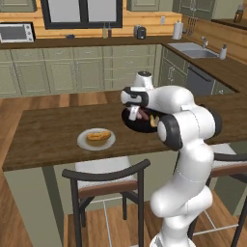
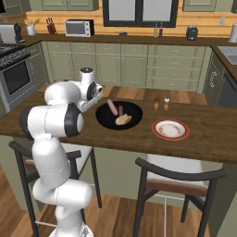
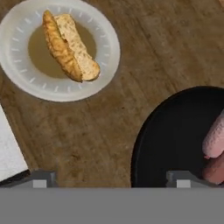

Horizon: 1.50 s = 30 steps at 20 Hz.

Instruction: Place one bun and one sausage from the bowl on each plate.

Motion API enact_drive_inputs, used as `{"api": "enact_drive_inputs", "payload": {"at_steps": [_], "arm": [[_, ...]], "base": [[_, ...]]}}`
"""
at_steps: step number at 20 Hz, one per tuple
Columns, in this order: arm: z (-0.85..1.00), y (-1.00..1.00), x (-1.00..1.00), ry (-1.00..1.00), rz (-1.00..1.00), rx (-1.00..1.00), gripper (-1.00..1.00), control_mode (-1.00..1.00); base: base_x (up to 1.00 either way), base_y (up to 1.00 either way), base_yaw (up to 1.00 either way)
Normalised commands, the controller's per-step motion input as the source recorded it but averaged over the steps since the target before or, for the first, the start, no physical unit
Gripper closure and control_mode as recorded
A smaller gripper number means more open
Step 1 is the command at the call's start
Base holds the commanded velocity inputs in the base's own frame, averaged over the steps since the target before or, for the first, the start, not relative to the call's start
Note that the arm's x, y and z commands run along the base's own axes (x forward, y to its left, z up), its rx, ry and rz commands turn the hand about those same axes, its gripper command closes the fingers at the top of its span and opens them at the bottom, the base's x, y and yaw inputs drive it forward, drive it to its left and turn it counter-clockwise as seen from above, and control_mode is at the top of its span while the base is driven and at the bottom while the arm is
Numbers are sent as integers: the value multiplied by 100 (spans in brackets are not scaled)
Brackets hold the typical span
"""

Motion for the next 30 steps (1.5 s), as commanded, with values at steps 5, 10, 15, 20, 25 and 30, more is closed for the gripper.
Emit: {"api": "enact_drive_inputs", "payload": {"at_steps": [5,10,15,20,25,30], "arm": [[10,-82,16,26,-55,-2,-100,-100],[-2,-72,22,36,-68,0,-100,-100],[-20,-9,68,12,-34,0,-100,-100],[-44,-16,62,0,-9,1,-100,-100],[-74,-78,-7,-5,-7,4,-100,-100],[-17,-15,16,-11,0,4,-100,-100]], "base": [[0,0,0],[0,0,0],[0,0,0],[0,0,0],[0,0,0],[0,0,0]]}}
